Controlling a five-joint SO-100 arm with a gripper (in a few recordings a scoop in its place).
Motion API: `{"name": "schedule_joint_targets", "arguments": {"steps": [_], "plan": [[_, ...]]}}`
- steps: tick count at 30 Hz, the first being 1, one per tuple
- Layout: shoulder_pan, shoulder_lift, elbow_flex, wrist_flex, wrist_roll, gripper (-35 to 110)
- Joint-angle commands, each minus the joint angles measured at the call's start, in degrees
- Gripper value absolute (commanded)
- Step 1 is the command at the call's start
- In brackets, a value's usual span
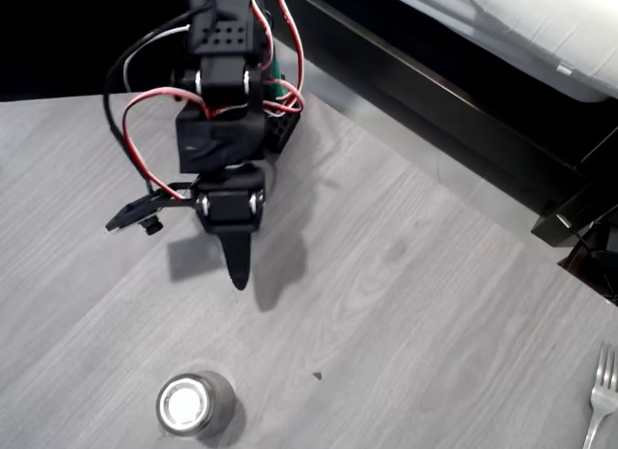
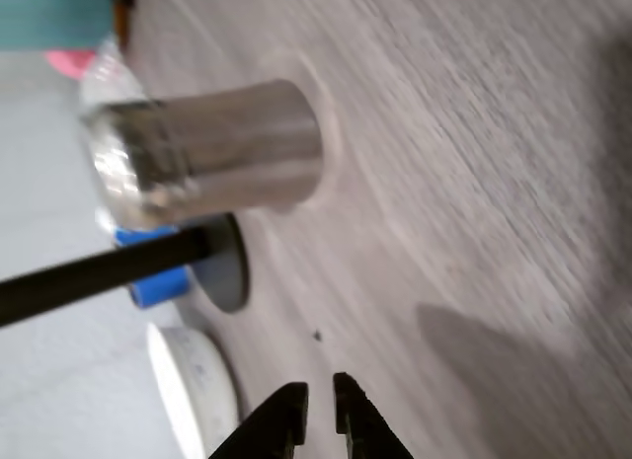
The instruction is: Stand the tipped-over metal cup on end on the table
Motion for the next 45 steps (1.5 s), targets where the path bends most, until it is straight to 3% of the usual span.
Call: {"name": "schedule_joint_targets", "arguments": {"steps": [1, 21, 45], "plan": [[-0.6, 4.7, 0.0, 4.3, -0.3, 0], [1.3, 4.7, 0.3, 19.6, -0.4, 0], [1.4, 4.7, 0.4, 19.6, -0.4, 0]]}}
